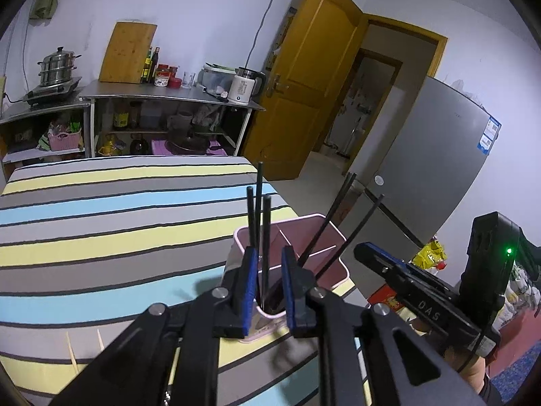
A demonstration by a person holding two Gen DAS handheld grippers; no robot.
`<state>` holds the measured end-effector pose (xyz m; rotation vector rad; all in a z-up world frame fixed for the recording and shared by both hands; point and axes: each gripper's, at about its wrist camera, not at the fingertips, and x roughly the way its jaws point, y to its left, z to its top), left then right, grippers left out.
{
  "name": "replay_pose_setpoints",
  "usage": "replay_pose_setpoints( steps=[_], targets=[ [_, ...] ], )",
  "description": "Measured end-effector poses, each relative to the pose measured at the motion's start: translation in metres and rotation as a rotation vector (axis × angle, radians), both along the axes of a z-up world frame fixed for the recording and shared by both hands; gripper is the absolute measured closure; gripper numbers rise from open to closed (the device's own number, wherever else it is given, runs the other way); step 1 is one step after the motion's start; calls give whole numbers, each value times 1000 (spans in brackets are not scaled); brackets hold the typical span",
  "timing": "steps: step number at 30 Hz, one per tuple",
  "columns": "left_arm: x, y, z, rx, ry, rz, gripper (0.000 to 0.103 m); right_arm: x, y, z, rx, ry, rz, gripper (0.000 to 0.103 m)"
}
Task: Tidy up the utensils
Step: 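Lower the left tool's chopstick into the holder and open while the right tool does likewise, then move the left tool back to the wooden chopsticks while the right tool returns too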
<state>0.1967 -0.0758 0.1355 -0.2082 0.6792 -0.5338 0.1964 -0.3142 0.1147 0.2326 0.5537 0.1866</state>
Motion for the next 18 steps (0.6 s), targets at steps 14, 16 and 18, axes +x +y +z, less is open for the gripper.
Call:
replay_pose_setpoints(
  steps=[14, 16, 18],
  targets=[
    [-51, 35, -6, 10, -78, 55, 87, -48, 20, 4, -18, -53, 47, 90],
    [-59, 41, -10, 17, -85, 70, 87, -54, 26, 4, -30, -60, 61, 90],
    [-65, 48, -13, 27, -90, 83, 87, -61, 31, 1, -40, -63, 69, 90]
  ],
)
